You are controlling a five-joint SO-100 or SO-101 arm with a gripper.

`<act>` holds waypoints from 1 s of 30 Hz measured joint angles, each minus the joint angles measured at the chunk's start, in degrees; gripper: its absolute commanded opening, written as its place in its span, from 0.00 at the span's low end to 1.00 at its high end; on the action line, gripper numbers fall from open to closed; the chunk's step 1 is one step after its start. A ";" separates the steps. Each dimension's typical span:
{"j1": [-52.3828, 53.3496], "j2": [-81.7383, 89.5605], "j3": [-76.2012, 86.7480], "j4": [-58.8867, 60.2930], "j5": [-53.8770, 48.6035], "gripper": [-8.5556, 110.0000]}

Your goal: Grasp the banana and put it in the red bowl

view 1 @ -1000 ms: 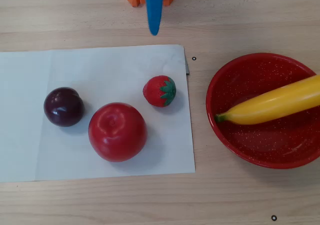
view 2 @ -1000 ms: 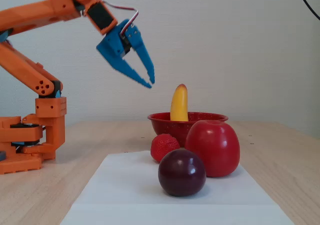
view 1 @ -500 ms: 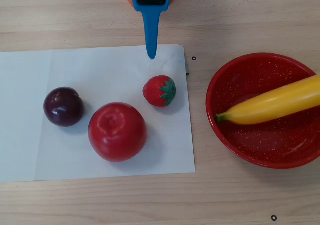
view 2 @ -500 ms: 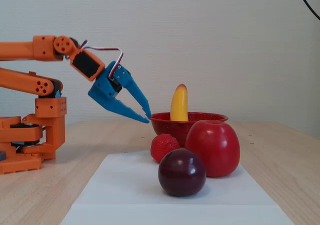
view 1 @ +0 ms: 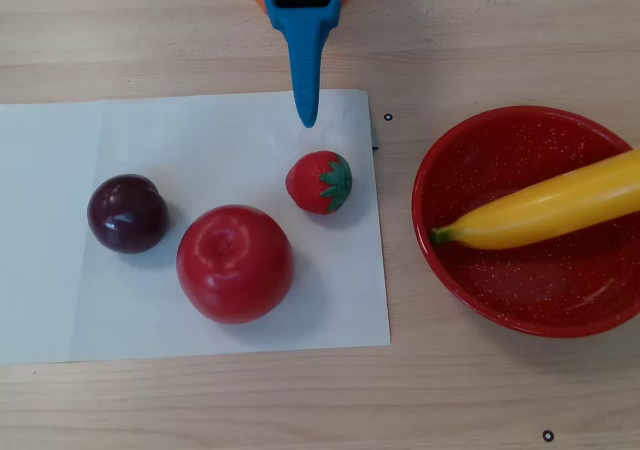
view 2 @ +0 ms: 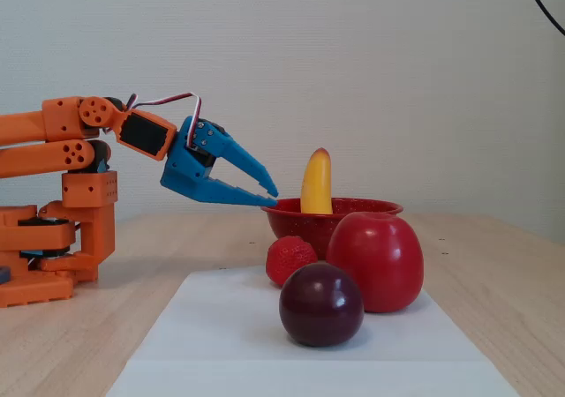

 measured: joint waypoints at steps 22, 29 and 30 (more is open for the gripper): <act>-1.58 -0.44 0.09 20.04 -2.90 0.08; -1.49 -0.44 0.09 20.04 -2.90 0.08; -1.49 -0.44 0.09 20.04 -2.90 0.08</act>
